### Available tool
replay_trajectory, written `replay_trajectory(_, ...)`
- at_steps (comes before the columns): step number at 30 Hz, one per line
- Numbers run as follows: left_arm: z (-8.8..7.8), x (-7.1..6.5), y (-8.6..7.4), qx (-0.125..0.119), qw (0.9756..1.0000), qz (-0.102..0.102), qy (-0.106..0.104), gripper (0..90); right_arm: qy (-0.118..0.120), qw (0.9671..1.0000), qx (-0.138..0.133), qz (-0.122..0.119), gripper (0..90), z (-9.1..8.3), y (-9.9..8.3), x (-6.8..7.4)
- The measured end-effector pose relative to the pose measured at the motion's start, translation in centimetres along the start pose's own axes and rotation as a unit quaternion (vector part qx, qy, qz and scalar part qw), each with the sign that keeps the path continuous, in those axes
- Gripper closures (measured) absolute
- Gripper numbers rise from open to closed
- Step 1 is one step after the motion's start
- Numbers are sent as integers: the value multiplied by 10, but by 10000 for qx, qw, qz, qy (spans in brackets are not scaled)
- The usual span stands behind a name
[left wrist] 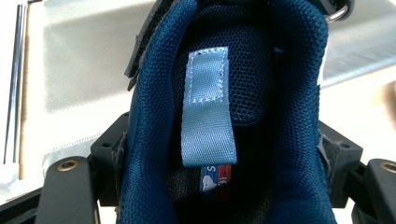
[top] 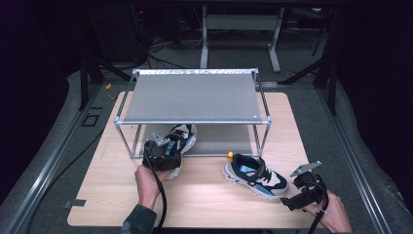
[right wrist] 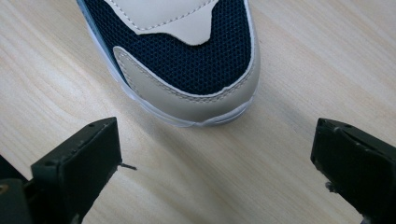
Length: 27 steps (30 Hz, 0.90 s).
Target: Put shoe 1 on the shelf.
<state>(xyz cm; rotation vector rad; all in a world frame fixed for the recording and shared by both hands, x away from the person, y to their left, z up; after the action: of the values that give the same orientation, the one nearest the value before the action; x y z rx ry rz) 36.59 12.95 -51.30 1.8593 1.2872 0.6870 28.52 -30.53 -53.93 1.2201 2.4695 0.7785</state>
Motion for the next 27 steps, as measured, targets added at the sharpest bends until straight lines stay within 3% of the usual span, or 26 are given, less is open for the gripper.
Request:
replay_trajectory(16,51,2,6,186,9985,-374,360,230,7,10000,-38,-8,14,-3,2,0)
replay_trajectory(23,58,1,9,187,9979,-360,511,201,-17,10000,-19,-8,15,-3,2,0)
replay_trajectory(24,56,0,8,98,9986,-363,362,177,6,10000,-37,1,15,-3,1,1)
replay_trajectory(27,51,1,9,-50,9989,-340,327,117,-11,10000,-57,3,15,-4,1,0)
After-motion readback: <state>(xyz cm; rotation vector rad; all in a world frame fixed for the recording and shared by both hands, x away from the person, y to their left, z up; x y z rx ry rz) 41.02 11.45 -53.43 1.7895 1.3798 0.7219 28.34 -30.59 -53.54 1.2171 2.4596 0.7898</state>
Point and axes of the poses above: each handheld gripper's, and its own axes: z roughly forward along the jaws, y roughly out of its top, x roughly to its left, the point moved 3 cm from there along z, roughly forward along the jaws, and after that the axes turned 10 degrees about -x, right-handed, at the moved point
